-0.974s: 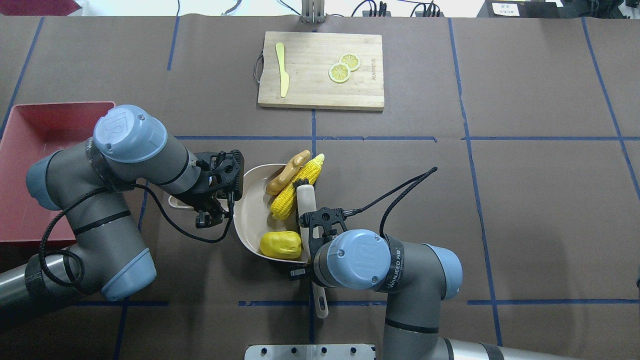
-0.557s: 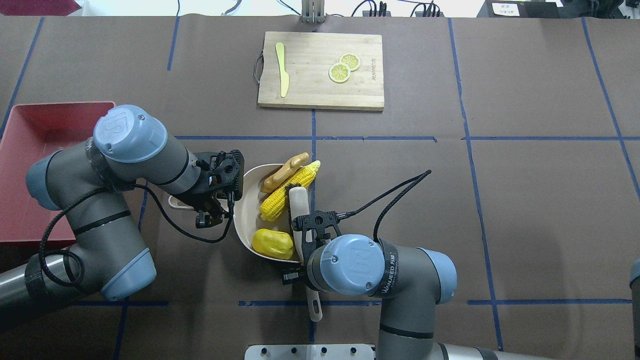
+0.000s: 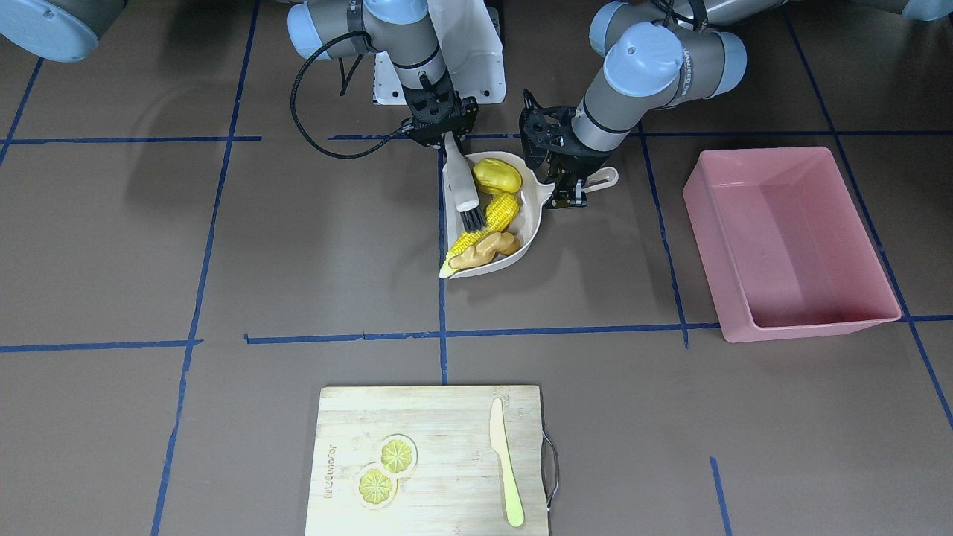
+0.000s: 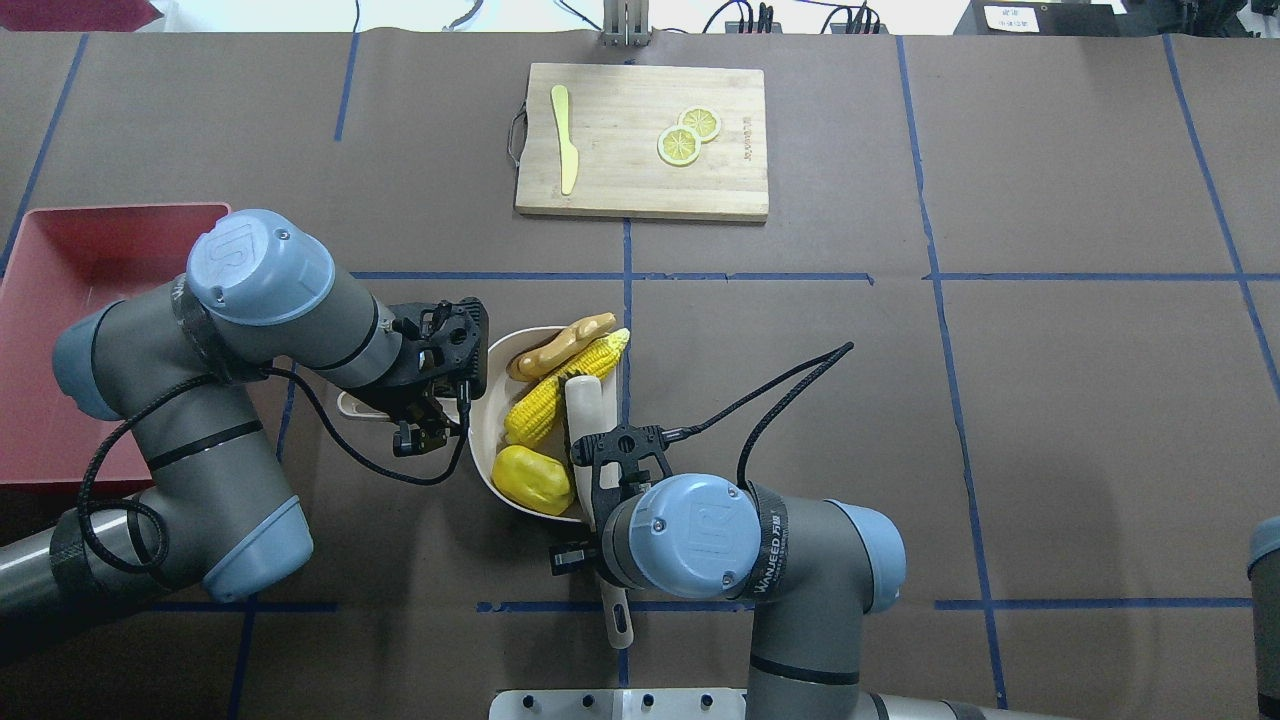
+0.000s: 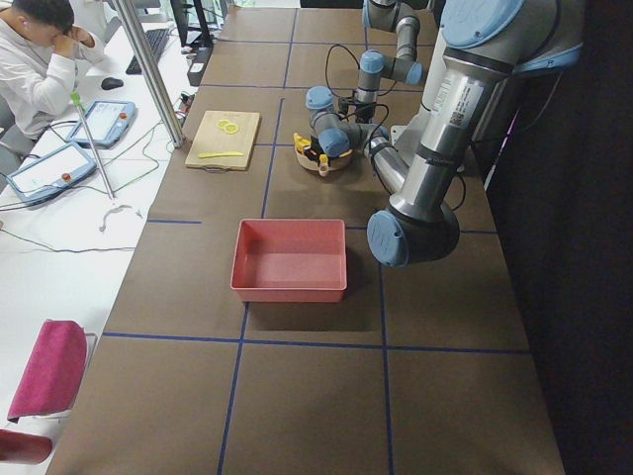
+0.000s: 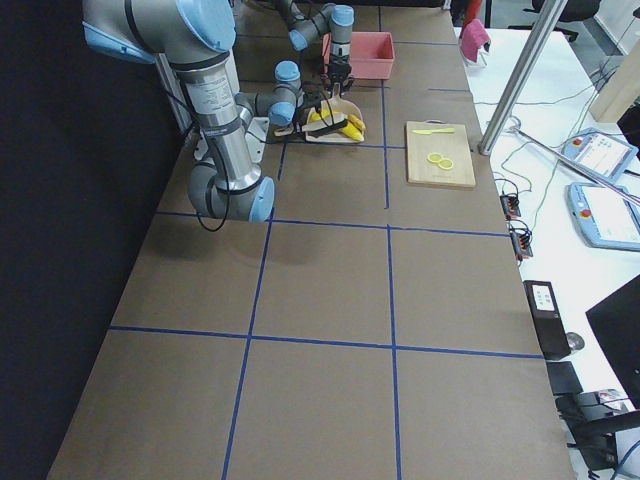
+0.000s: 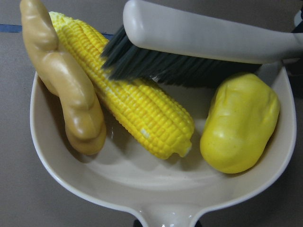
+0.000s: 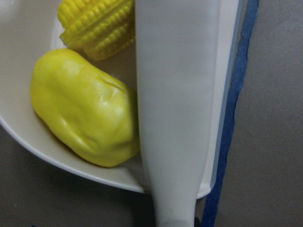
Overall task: Sweep and dump trash into bin
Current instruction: 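Sweep the ginger, potato and corn into the dustpan with the brush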
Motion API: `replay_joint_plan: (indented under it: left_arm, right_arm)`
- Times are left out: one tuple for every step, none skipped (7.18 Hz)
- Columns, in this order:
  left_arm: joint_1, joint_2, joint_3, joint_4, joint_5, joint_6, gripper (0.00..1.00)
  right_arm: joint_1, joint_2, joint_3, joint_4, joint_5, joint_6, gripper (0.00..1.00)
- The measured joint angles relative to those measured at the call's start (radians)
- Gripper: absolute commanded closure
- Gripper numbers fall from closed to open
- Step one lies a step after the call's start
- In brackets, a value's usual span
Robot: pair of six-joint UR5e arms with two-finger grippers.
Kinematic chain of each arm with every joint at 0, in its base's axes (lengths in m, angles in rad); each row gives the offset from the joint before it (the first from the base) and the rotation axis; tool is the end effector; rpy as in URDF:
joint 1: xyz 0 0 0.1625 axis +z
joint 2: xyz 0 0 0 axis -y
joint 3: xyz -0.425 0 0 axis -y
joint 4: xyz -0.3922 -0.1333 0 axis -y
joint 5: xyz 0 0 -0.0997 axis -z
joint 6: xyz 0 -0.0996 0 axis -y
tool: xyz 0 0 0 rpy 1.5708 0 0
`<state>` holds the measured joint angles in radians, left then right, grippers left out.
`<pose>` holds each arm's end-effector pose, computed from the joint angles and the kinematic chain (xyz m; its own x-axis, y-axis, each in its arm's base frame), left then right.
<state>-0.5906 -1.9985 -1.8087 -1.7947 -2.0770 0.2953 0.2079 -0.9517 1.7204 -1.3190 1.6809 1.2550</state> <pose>0.4637 -0.4132 0.2844 0.0144 0.9977 -0.0661 -0.5512 0.0631 0.8320 -0.6255 -0.2570 0.2028 0.5216 -0.2054 0.8281 0.0510 0.9763 0.2101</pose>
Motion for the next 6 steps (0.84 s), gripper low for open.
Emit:
replay_joint_plan:
  left_arm:
    - [0.0, 0.0, 0.0, 0.0, 0.0, 0.0, 1.0]
    - [0.0, 0.0, 0.0, 0.0, 0.0, 0.001, 1.0]
    - [0.0, 0.0, 0.001, 0.0, -0.001, 0.002, 1.0]
    - [0.0, 0.001, 0.001, 0.0, -0.001, 0.002, 1.0]
    - [0.0, 0.001, 0.001, -0.001, -0.001, 0.002, 1.0]
    - [0.0, 0.002, 0.002, -0.004, -0.002, 0.002, 1.0]
  right_arm:
    - [0.0, 0.001, 0.004, -0.001, 0.001, 0.001, 1.0]
    - [0.0, 0.002, 0.009, -0.002, 0.002, 0.001, 1.0]
    - [0.0, 0.001, 0.014, -0.004, 0.003, 0.001, 1.0]
    - [0.0, -0.001, 0.02, -0.014, 0.003, 0.001, 1.0]
    - [0.001, -0.002, 0.037, -0.043, 0.005, 0.001, 1.0]
    - [0.001, -0.003, 0.067, -0.088, 0.007, 0.001, 1.0]
